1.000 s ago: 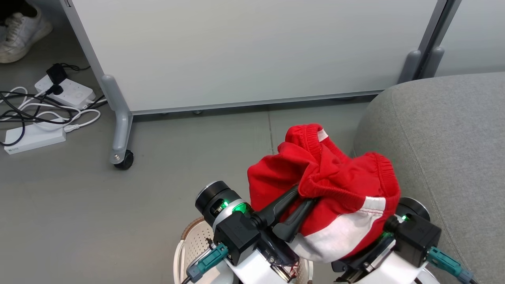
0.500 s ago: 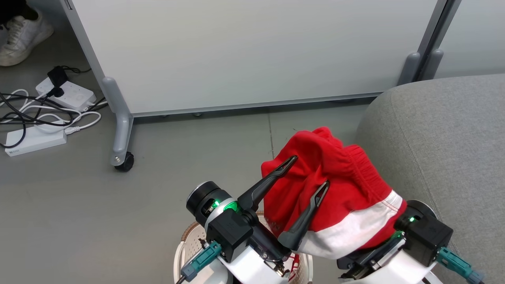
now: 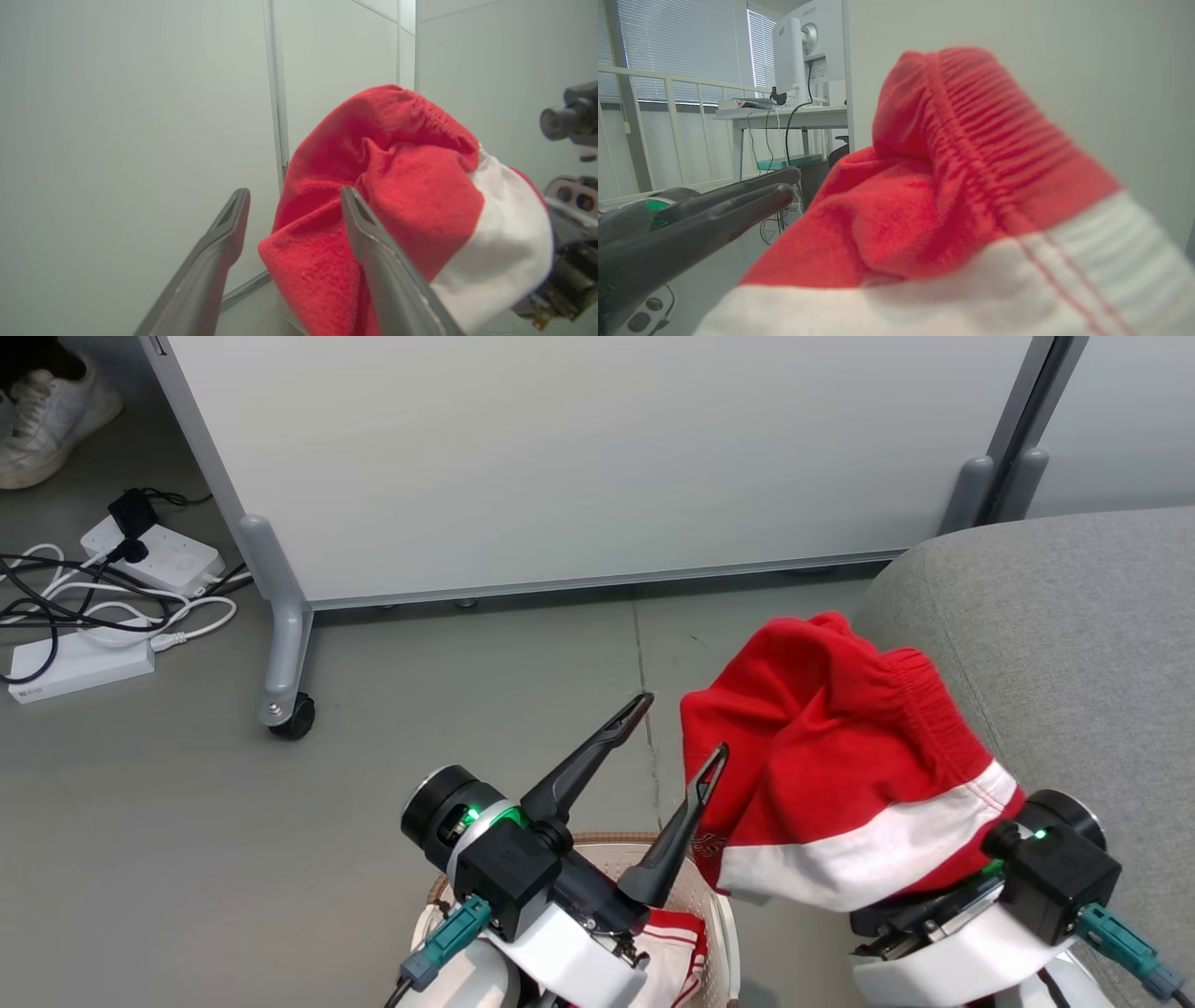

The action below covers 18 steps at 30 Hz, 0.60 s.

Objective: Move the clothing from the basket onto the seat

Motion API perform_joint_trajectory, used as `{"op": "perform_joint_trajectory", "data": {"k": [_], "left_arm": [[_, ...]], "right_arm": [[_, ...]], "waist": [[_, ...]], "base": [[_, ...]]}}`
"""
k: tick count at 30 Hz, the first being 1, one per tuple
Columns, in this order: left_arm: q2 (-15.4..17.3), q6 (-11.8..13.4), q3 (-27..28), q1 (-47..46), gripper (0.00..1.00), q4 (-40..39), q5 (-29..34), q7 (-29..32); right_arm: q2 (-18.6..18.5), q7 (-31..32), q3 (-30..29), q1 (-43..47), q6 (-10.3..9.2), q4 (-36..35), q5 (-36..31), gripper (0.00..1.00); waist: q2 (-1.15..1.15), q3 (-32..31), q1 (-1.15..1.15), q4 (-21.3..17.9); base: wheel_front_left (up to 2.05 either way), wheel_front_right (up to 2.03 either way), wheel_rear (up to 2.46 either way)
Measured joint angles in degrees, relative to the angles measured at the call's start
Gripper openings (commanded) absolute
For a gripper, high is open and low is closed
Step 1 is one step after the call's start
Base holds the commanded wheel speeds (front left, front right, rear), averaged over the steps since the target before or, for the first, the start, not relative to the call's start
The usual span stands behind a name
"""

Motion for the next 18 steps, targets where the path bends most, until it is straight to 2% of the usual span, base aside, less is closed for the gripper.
{"op": "perform_joint_trajectory", "data": {"k": [7, 13, 18], "left_arm": [[0.3, -0.1, 2.1, 1.5, 1.0, 2.3, 6.5, 0.0], [0.2, -0.6, 3.7, 4.1, 1.0, 4.2, 7.0, 0.0], [0.9, -2.1, 2.1, 6.2, 1.0, 7.0, 7.8, 0.0]], "right_arm": [[0.2, 0.0, -4.1, 0.7, 0.0, 2.5, -2.4, 0.0], [0.3, 0.0, -6.1, 1.6, 0.01, 3.9, -4.4, 0.0], [0.7, 0.0, -9.1, 3.3, 0.01, 5.2, -6.0, 0.0]], "waist": [[0.0, 0.1, 0.0, 0.3], [0.0, -0.1, 0.0, 0.6], [0.0, -0.2, 0.0, 1.0]], "base": [[0.0, 0.0, 0.0], [0.0, 0.0, 0.0], [0.0, 0.0, 0.0]]}}
